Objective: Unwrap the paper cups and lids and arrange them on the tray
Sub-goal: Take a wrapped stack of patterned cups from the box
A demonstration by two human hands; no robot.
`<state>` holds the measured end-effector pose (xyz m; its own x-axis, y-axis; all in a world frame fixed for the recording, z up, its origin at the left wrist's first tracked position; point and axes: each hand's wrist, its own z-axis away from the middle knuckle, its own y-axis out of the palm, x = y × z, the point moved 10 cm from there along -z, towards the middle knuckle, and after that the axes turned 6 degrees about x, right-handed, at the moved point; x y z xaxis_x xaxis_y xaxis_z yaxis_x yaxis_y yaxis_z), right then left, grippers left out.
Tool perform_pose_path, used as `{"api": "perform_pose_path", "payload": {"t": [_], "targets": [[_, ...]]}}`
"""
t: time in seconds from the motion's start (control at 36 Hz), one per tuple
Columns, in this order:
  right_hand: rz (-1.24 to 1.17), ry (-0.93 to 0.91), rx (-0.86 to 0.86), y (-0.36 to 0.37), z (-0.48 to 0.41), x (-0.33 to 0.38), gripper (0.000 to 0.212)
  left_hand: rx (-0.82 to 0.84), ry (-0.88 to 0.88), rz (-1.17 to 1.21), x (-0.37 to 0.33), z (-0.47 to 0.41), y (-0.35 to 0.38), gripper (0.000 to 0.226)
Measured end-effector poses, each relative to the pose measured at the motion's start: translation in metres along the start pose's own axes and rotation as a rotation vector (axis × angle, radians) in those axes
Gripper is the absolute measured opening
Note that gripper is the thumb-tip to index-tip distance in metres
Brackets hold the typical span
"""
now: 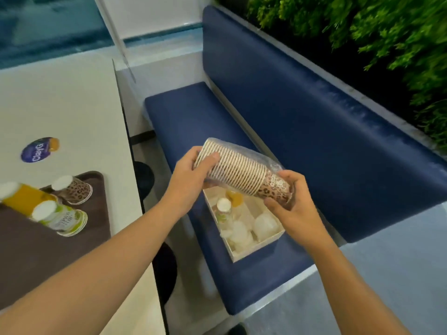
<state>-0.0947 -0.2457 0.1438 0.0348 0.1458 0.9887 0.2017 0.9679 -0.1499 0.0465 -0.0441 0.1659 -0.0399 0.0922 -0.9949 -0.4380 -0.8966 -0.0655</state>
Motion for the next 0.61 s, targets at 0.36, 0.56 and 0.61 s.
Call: {"api": "perform_pose_path", "payload": {"t": [0.36,0.56,0.61], "targets": [[1.084,-0.328,0.2,0.173,0.019,0.138,0.103,-0.134,-0.116,0.14,-0.023,0.141,-0.095,0.071],[0.964,-0.416,0.336,0.259,0.044,0.159,0.077,0.099,-0.252,-0.213,-0.033,0.202,-0.177,0.038],[0.969,-0.419,0.395,0.285,0.049,0.161,0.075,0.106,-0.205,-0.49,-0.043,0.218,-0.204,0.033]]}}
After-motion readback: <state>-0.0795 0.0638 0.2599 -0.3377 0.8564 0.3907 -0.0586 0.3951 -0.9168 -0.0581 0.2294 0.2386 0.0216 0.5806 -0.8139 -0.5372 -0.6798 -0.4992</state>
